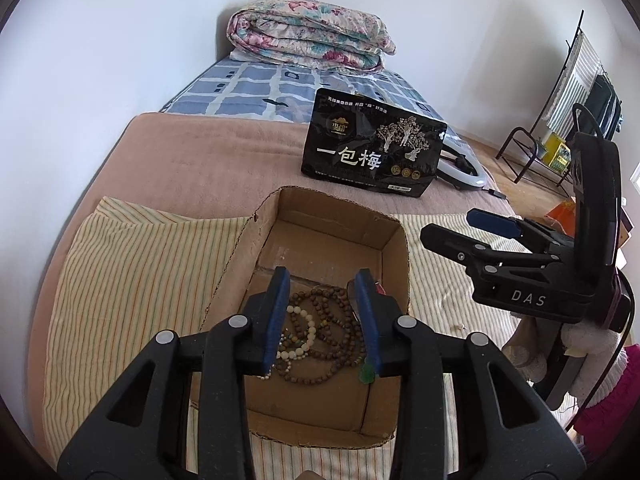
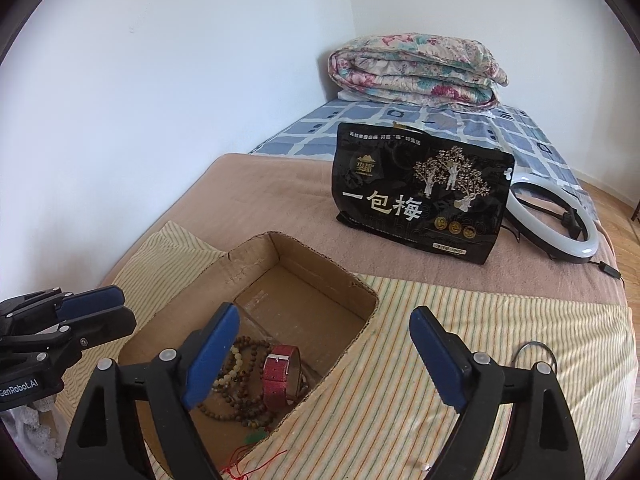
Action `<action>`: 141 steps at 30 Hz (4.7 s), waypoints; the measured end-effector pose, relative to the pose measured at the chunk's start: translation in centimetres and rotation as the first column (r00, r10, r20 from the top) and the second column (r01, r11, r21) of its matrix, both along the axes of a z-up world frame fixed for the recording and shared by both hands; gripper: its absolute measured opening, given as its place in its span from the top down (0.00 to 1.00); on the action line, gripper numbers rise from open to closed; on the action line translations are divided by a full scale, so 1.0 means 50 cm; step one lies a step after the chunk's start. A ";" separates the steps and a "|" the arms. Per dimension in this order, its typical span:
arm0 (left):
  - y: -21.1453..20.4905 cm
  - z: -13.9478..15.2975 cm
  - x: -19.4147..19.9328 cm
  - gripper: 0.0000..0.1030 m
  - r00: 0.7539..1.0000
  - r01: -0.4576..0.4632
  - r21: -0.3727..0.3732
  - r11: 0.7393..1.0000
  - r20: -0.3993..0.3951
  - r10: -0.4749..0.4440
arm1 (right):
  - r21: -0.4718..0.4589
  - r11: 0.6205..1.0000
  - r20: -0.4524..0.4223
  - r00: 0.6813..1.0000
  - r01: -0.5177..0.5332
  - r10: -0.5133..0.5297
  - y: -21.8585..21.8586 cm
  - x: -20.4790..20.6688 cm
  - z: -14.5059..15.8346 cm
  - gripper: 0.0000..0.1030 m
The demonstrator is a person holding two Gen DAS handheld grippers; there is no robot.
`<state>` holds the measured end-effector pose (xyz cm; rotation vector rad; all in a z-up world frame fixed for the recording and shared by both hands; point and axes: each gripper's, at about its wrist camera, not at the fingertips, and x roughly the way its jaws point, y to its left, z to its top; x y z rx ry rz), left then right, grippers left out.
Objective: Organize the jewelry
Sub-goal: 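Open both tools inside the cardboard box to drop the bracelet and earring, then move the left tool to the second pearl earring while the right tool approaches the black bangle, then grasp the pearl earring with the left tool while the right tool grasps the black bangle, then carry the earring into the box with the left tool while the right tool carries the bangle there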
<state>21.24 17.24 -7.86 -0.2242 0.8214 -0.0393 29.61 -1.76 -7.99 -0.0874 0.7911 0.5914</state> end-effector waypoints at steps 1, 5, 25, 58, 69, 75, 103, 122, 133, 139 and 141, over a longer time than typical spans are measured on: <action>-0.004 0.000 -0.001 0.67 1.000 0.003 0.002 1.000 0.002 -0.003 | 0.005 1.000 0.000 1.000 0.011 -0.011 -0.009 0.000 0.001 0.10; -0.019 0.005 -0.005 0.67 1.000 0.011 -0.009 1.000 0.020 -0.011 | 0.010 0.999 0.002 0.999 0.053 -0.053 -0.045 -0.003 0.005 0.06; -0.255 0.022 -0.003 0.50 0.976 0.217 -0.008 0.976 0.028 -0.216 | 0.003 0.955 0.008 0.955 0.298 -0.298 -0.366 0.029 0.012 0.02; -0.457 -0.254 0.078 0.58 0.956 0.281 0.072 0.957 -0.106 -0.273 | -0.067 0.978 -0.078 0.976 0.198 -0.203 -0.391 0.125 -0.195 0.02; -0.447 -0.281 0.096 0.66 0.956 0.282 0.065 0.957 -0.103 -0.274 | -0.166 0.970 -0.090 0.977 0.175 -0.192 -0.350 0.174 -0.248 0.02; -0.449 -0.286 0.095 0.70 0.955 0.291 0.075 0.954 -0.092 -0.283 | -0.202 0.960 -0.112 0.969 0.195 -0.220 -0.348 0.189 -0.270 0.04; -0.459 -0.233 0.065 0.86 0.953 0.301 0.060 0.952 -0.053 -0.298 | -0.187 0.960 -0.064 0.973 0.206 -0.222 -0.371 0.129 -0.198 0.28; -0.397 -0.076 -0.018 0.86 0.961 0.270 0.032 0.962 0.057 -0.272 | -0.131 0.966 0.001 0.974 0.224 -0.226 -0.395 -0.004 -0.044 0.28; -0.310 -0.013 -0.068 0.86 0.971 0.214 0.028 0.976 0.103 -0.216 | -0.093 0.980 0.025 0.985 0.175 -0.173 -0.338 -0.080 0.015 0.28; -0.244 0.007 -0.081 0.86 0.980 0.160 0.020 0.987 0.116 -0.161 | -0.083 0.989 0.037 0.992 0.126 -0.124 -0.279 -0.101 0.039 0.28; -0.221 0.010 -0.083 0.86 0.983 0.141 0.026 0.990 0.118 -0.143 | -0.081 0.991 0.041 0.994 0.108 -0.105 -0.256 -0.103 0.045 0.28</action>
